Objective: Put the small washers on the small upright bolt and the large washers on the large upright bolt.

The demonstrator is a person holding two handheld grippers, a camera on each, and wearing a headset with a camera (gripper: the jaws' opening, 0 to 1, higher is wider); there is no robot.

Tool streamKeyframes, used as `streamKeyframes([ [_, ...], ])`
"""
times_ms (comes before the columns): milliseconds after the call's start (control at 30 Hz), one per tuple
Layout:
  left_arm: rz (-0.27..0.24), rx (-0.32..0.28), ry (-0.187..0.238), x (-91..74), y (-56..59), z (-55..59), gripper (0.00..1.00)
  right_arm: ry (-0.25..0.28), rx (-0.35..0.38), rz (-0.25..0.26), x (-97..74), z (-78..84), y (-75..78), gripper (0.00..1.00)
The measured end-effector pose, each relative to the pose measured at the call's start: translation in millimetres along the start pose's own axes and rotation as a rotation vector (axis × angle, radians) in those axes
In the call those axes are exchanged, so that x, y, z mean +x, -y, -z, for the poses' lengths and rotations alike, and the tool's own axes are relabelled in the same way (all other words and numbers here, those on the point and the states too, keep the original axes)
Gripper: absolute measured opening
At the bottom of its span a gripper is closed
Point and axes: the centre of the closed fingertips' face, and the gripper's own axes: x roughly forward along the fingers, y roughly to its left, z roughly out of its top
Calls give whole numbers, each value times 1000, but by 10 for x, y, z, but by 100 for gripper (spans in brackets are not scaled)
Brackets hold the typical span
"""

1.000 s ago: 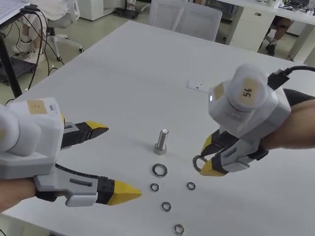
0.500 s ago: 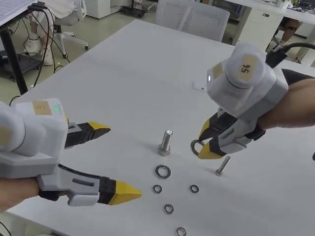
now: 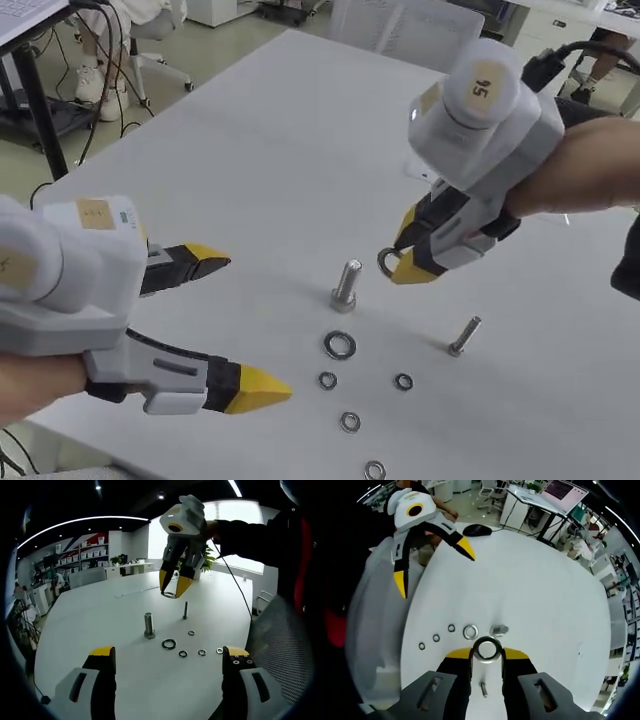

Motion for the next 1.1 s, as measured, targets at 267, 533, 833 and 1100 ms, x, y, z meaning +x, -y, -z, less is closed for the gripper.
streamKeyframes([
  [267, 8, -1, -4, 31, 7, 17, 87, 15, 5, -1, 60, -116, 106, 22],
  [533, 5, -9, -4, 30, -14, 30, 87, -11, -16, -23, 209, -142, 186, 22],
  [833, 10, -17, -11, 57, -17, 65, 86, -36, -21, -55, 369, -133, 261, 22],
  [1100, 11, -25, -16, 66, -21, 93, 86, -62, -34, -75, 458, -111, 237, 22],
])
